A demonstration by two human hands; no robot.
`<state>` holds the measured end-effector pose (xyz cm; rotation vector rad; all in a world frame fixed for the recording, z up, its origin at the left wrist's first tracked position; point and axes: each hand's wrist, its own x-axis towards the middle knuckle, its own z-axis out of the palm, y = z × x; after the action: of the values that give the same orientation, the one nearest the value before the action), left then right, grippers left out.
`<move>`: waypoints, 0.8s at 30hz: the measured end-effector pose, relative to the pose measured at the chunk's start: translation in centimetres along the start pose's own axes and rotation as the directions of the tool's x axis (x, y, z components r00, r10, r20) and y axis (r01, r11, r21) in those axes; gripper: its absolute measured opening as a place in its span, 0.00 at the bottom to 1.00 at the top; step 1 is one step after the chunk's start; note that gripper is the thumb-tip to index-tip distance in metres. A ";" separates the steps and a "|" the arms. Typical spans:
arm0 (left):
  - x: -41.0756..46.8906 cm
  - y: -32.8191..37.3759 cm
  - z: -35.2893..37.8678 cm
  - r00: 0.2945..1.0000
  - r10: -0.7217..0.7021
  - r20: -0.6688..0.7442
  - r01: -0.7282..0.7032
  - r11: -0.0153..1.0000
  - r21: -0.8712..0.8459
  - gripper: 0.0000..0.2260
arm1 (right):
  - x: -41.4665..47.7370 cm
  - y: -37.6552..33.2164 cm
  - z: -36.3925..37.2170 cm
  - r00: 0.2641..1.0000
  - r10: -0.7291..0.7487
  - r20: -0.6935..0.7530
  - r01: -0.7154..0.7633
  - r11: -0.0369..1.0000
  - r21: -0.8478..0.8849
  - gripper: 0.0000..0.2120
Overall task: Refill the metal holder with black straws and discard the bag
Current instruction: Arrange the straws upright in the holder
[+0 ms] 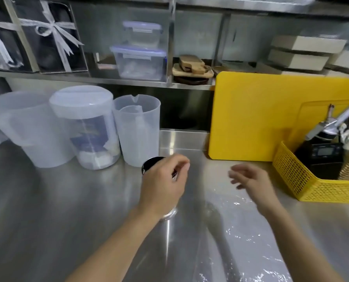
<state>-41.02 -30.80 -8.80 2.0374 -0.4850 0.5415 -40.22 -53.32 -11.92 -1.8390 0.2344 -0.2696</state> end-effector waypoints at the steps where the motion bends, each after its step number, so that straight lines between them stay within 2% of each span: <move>1: 0.4 -0.8 -0.5 1.000 -0.017 -0.022 0.018 1.000 0.017 0.08 | -0.1 -0.2 1.7 0.997 -0.004 0.073 0.005 1.000 -0.016 0.07; 3: 1.1 -2.9 -0.9 0.993 -0.104 0.054 0.100 0.992 0.083 0.16 | -0.1 -0.2 4.7 0.979 0.003 0.202 0.010 0.998 -0.063 0.14; 6: 1.5 -5.6 -1.2 0.934 -0.238 0.268 0.199 0.966 0.165 0.28 | 0.6 -0.4 7.8 0.952 0.026 0.306 -0.009 0.998 -0.057 0.20; 8: 1.8 -6.5 -1.1 0.907 -0.233 0.349 0.162 0.962 0.221 0.31 | 1.3 -0.8 9.0 0.936 0.033 0.351 -0.016 0.998 -0.053 0.21; 11: 2.8 -7.1 -1.0 0.884 -0.240 0.400 0.136 0.953 0.272 0.34 | 2.4 -1.3 10.1 0.903 0.020 0.429 0.003 0.999 -0.054 0.22; 14: 4.0 -8.0 -0.9 0.851 -0.285 0.441 0.143 0.934 0.328 0.37 | 3.3 -1.4 10.8 0.891 -0.009 0.454 0.039 0.998 -0.058 0.19; 19: 5.5 -9.8 -0.5 0.789 -0.329 0.518 0.218 0.939 0.265 0.32 | 4.7 -1.4 11.5 0.911 -0.047 0.409 0.085 0.994 -0.075 0.05; 24: 6.3 -11.5 0.0 0.812 -0.318 0.490 0.343 0.938 0.040 0.16 | 5.5 -2.2 12.2 0.910 -0.032 0.413 0.022 0.999 0.029 0.04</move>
<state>-29.62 -26.09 -13.26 2.1439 -0.4148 -0.2137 -31.24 -43.15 -12.78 -1.8291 -0.0904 0.1027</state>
